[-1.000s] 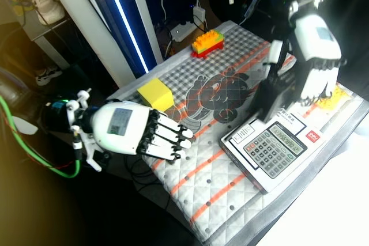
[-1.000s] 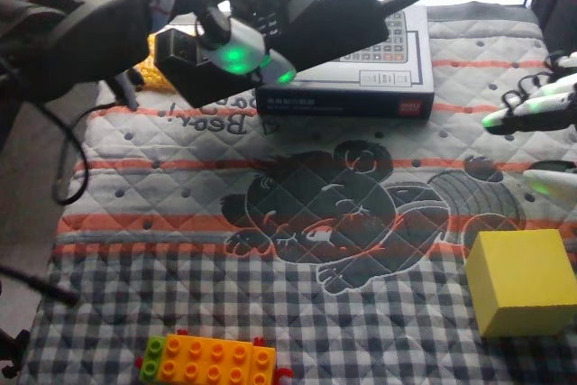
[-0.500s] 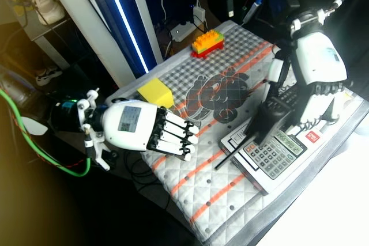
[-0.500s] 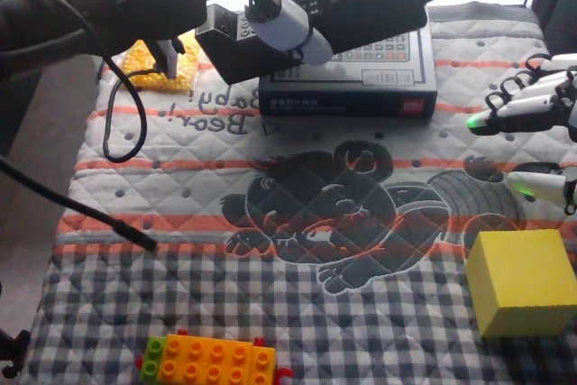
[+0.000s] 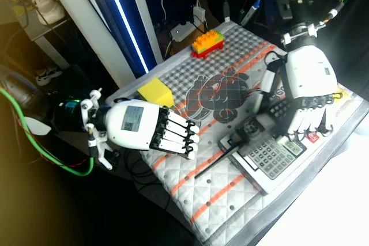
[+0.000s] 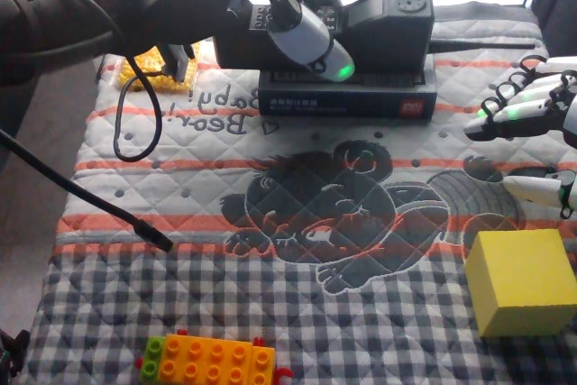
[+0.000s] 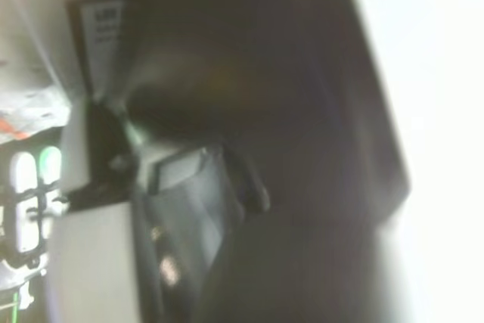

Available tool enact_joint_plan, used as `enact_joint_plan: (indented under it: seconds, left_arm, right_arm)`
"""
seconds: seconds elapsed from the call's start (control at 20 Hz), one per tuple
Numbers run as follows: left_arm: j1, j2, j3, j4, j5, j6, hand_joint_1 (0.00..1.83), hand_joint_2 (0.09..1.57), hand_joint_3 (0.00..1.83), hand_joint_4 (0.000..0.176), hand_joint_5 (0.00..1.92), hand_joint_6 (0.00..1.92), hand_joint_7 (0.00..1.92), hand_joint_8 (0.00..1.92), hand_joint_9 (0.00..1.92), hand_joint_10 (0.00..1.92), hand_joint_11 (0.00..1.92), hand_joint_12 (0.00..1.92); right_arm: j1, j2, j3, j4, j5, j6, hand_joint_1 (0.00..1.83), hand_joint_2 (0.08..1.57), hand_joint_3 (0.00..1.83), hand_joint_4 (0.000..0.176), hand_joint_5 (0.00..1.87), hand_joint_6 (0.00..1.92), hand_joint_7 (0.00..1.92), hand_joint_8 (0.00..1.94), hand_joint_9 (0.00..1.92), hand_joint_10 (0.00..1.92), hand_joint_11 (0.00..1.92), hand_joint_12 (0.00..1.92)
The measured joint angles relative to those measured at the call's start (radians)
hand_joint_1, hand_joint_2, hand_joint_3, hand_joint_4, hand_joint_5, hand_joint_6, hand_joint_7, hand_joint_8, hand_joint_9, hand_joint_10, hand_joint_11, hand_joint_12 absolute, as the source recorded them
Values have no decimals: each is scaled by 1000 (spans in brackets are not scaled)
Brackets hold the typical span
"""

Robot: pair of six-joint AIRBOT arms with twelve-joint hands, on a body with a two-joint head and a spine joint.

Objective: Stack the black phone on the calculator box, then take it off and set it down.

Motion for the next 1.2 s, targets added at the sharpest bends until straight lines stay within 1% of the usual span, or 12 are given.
enact_joint_plan:
  seconds: [0.1, 0.2, 0.3, 0.35, 0.5, 0.65, 0.7, 0.85, 1.05, 1.1, 1.15, 1.2]
  left_arm:
    - [12, 0, 0, -10, -7, 0, 824, 898, 0, 124, 243, 0, 609, 7, 450, 530, 0, 1359]
    - [25, 8, -8, -39, -11, 0, 770, 881, 1, 174, 124, 11, 283, 20, 259, 126, 0, 722]
    - [32, 37, -49, -70, -45, 0, 743, 864, 0, 176, 93, 5, 208, 2, 213, 26, 0, 430]
    - [38, 63, -79, -88, -74, 0, 739, 865, 0, 176, 87, 1, 227, 2, 286, 8, 0, 597]
    - [66, 164, -206, -103, -173, -1, 712, 854, 0, 176, 39, 2, 184, 3, 245, 3, 0, 503]
    - [95, 260, -318, -107, -267, -2, 627, 879, 3, 176, 0, 0, 20, 0, 10, 0, 0, 6]
    - [102, 306, -370, -108, -335, -2, 645, 887, 5, 176, 6, 2, 2, 0, 0, 0, 0, 0]
    - [132, 389, -465, -105, -440, -1, 723, 871, 0, 176, 38, 11, 0, 0, 0, 0, 0, 0]
    - [254, 533, -616, -114, -608, -4, 724, 848, 0, 176, 53, 10, 1, 0, 0, 0, 0, 0]
    - [311, 573, -665, -130, -685, -3, 705, 861, 0, 160, 34, 0, 0, 0, 0, 0, 0, 0]
    - [358, 603, -705, -140, -748, -4, 742, 867, 2, 146, 23, 0, 0, 0, 0, 0, 0, 0]
    - [390, 621, -731, -140, -785, -4, 742, 867, 2, 146, 23, 0, 0, 0, 0, 0, 0, 0]
  right_arm:
    - [0, 0, 0, 0, 0, 0, 510, 1341, 0, 0, 652, 1, 682, 2, 716, 11, 492, 584]
    - [0, 0, 0, 0, -1, 1, 530, 1339, 0, 0, 650, 0, 677, 1, 675, 0, 490, 578]
    - [0, 0, 0, 1, 0, 5, 519, 1317, 1, 0, 651, 0, 691, 0, 660, 0, 483, 477]
    - [1, 0, 0, 0, 0, 9, 469, 1321, 0, 0, 637, 0, 687, 0, 656, 0, 502, 397]
    - [16, 16, -13, -1, 8, 13, 509, 1331, 0, 51, 615, 0, 713, 0, 713, 3, 546, 368]
    - [29, 37, -24, 1, 46, 14, 429, 1331, 0, 30, 604, 0, 670, 0, 617, 0, 466, 138]
    - [35, 37, -24, 3, 52, 14, 332, 1327, 1, 64, 586, 0, 654, 0, 602, 1, 387, 86]
    - [57, 37, -26, 2, 45, 14, 270, 1304, 0, 94, 544, 0, 609, 0, 596, 0, 535, 140]
    - [98, 35, -26, 4, 53, 14, 344, 1250, 0, 84, 513, 2, 520, 0, 527, 0, 515, 135]
    - [116, 29, -23, 6, 65, 14, 408, 1223, 0, 104, 516, 1, 466, 0, 467, 0, 471, 119]
    - [130, 18, -15, 5, 72, 14, 485, 1220, 0, 58, 528, 4, 476, 5, 467, 2, 462, 118]
    - [137, 11, -10, 6, 74, 14, 485, 1220, 0, 58, 528, 4, 476, 5, 467, 2, 462, 118]
